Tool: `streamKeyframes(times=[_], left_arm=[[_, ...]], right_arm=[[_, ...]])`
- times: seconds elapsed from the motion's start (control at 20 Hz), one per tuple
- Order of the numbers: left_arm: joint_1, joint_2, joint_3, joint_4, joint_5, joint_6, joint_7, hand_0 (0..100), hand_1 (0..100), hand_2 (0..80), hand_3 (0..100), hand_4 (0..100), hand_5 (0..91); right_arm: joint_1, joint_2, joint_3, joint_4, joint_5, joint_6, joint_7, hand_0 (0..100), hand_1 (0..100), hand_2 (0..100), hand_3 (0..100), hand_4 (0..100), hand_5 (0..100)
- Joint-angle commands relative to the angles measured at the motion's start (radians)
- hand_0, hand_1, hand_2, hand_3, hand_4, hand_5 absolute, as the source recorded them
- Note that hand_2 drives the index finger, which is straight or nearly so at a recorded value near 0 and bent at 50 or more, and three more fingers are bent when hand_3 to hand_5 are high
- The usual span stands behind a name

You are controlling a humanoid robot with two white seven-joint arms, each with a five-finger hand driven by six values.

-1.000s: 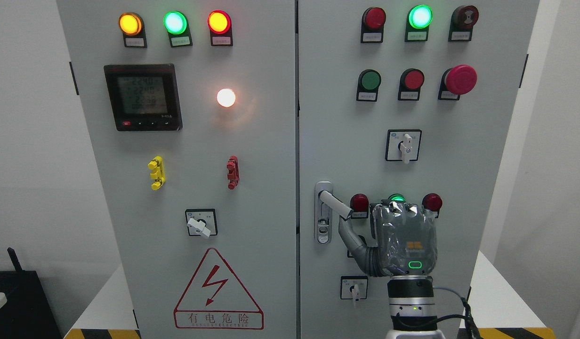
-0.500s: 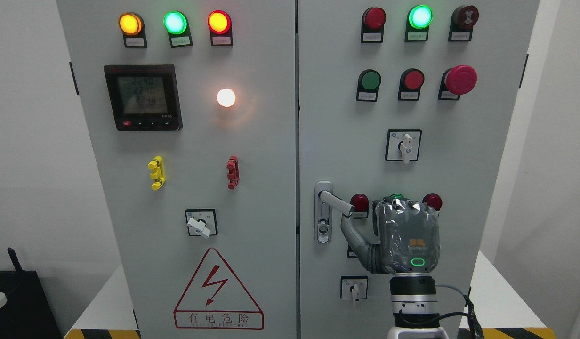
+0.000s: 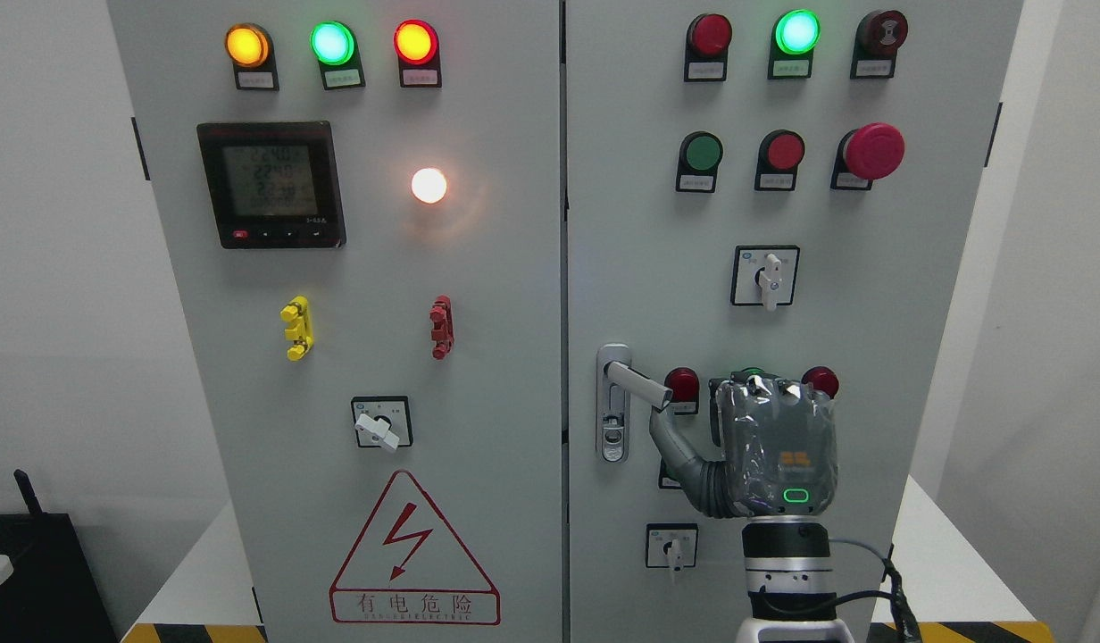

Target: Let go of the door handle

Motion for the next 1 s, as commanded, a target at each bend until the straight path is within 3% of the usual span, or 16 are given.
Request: streamKeyframes(times=[0.0,0.95], left_arm=[[0.0,0.0,0.011,0.017,0.0,-0.001,0.0,12,39,0.0,0,0,0.0],[0.0,0.0,0.011,0.017,0.0,0.001,0.0,12,39,0.0,0,0,0.0]], right_arm=[[-0.002,0.001,-0.002,0.0,-0.004,0.0,0.0,40,14,100,100,100,98],[-0.015,0.001,-0.002,0.0,-0.012,0.0,0.0,41,15,100,100,100,98]])
